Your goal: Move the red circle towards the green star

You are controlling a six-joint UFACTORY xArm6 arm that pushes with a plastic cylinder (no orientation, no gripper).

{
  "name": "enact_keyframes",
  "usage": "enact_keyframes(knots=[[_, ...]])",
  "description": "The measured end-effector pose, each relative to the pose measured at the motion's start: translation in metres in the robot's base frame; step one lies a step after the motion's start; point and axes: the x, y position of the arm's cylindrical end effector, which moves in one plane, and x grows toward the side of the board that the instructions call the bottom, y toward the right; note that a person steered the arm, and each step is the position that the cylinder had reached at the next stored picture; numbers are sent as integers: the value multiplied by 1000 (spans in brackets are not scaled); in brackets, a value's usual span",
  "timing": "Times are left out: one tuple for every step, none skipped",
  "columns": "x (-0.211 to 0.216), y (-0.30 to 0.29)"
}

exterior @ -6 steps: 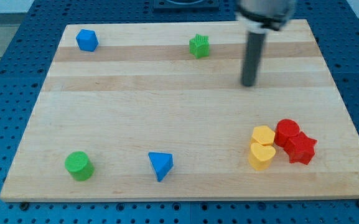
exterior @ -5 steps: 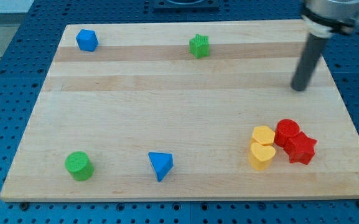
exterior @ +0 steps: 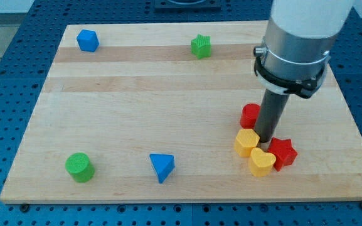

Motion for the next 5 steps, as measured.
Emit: enact_keyframes(knots=[[-40,-21],[-90,-55],[-116,-87],[-132,-76],[-122,-53]])
